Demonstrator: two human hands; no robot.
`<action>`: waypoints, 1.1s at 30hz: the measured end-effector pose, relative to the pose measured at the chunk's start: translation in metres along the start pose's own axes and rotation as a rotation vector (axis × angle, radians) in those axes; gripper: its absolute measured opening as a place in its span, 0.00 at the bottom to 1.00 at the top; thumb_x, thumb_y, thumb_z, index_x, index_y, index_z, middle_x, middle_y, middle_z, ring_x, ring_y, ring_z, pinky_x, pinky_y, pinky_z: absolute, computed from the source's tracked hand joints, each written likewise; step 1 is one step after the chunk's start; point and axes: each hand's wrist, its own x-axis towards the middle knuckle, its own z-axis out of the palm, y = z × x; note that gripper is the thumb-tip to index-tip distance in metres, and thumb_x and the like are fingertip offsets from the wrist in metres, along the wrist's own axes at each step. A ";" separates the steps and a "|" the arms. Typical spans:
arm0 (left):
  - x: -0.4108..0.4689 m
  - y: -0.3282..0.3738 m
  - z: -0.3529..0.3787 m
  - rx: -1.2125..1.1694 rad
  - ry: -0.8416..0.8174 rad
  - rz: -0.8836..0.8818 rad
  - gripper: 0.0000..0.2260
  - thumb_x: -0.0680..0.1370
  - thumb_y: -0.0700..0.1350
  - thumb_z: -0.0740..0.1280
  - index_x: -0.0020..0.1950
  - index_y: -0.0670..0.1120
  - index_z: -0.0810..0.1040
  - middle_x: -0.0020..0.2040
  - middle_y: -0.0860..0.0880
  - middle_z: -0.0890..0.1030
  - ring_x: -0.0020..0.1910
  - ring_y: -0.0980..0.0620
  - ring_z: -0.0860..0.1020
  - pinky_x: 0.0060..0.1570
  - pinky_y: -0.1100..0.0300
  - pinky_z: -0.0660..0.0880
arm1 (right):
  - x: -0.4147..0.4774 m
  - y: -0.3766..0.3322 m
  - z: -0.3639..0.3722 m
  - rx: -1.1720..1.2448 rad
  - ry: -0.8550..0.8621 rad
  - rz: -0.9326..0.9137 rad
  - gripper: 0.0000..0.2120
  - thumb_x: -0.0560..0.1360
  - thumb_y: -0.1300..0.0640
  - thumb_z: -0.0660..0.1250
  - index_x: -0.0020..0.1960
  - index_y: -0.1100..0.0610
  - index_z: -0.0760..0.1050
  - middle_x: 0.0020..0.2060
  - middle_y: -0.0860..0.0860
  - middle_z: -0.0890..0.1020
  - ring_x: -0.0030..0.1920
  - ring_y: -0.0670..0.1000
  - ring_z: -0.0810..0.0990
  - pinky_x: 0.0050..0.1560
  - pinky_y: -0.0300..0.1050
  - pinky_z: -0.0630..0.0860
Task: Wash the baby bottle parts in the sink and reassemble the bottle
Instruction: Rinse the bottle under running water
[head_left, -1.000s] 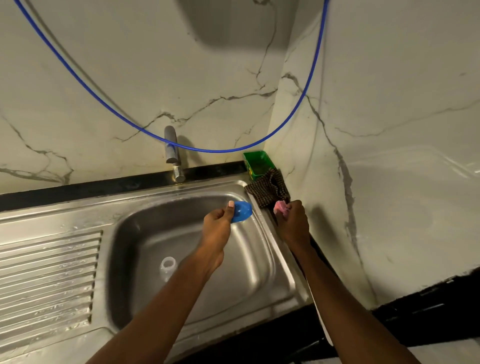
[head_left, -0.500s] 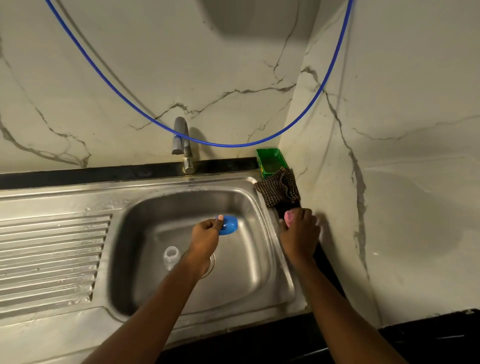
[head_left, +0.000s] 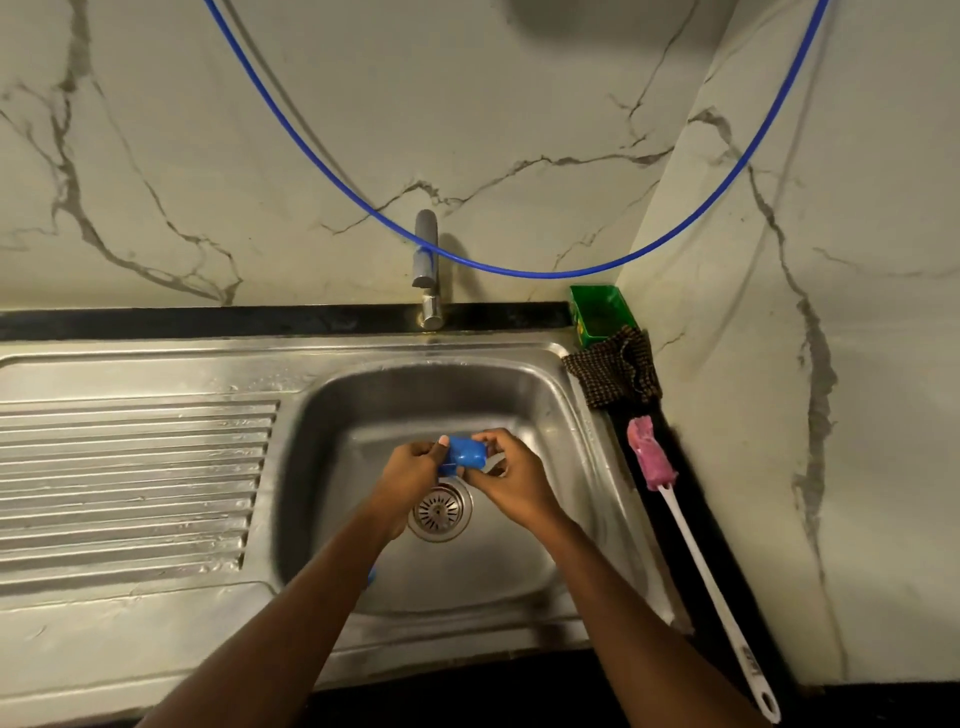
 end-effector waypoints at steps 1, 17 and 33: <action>0.009 -0.007 -0.010 0.062 0.020 0.010 0.17 0.81 0.53 0.62 0.55 0.42 0.82 0.46 0.46 0.84 0.48 0.48 0.82 0.57 0.49 0.77 | 0.005 0.007 0.007 -0.031 0.021 0.015 0.19 0.65 0.54 0.76 0.54 0.51 0.75 0.49 0.46 0.79 0.47 0.42 0.77 0.42 0.31 0.72; 0.075 -0.095 -0.041 0.941 0.031 0.139 0.34 0.69 0.52 0.76 0.71 0.50 0.66 0.68 0.49 0.69 0.65 0.45 0.72 0.61 0.50 0.73 | 0.021 0.098 0.039 -0.804 -0.175 0.307 0.17 0.69 0.57 0.70 0.55 0.48 0.69 0.56 0.49 0.73 0.55 0.53 0.73 0.48 0.46 0.74; 0.087 -0.002 -0.063 0.437 0.166 0.251 0.17 0.61 0.50 0.79 0.45 0.58 0.77 0.45 0.54 0.82 0.48 0.50 0.81 0.52 0.50 0.79 | 0.120 -0.041 0.030 -0.109 0.184 0.245 0.17 0.78 0.45 0.61 0.44 0.59 0.76 0.40 0.57 0.81 0.44 0.57 0.78 0.46 0.48 0.74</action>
